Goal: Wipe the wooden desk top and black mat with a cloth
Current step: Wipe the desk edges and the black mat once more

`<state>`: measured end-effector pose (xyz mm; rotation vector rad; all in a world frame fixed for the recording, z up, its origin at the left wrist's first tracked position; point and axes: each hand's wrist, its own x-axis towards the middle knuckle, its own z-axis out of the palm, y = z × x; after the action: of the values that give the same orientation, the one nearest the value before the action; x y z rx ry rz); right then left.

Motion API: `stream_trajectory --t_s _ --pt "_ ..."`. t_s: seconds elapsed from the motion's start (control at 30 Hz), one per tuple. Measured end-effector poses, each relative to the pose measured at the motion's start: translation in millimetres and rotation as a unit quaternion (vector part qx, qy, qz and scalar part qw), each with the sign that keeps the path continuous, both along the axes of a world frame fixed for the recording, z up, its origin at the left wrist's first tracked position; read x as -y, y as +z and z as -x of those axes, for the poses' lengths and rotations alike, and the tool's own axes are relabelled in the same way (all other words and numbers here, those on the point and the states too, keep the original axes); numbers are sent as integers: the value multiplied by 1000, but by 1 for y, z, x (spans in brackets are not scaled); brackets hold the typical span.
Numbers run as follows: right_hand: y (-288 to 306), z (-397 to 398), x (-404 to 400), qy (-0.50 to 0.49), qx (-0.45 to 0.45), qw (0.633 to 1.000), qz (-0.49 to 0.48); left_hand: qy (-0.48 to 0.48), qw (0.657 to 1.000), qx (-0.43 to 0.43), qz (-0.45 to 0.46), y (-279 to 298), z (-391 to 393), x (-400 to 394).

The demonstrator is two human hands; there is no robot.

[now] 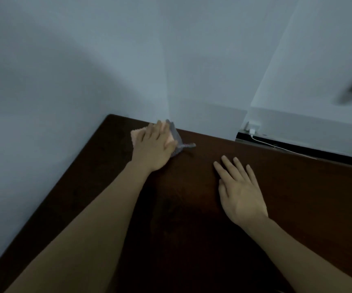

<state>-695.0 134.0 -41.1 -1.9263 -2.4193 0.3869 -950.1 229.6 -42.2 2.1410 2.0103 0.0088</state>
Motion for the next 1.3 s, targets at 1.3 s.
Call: stream_trajectory --t_s 1.3 --pt "4 5 1 5 12 1000 5 -92 996 -16 -9 4 62 95"
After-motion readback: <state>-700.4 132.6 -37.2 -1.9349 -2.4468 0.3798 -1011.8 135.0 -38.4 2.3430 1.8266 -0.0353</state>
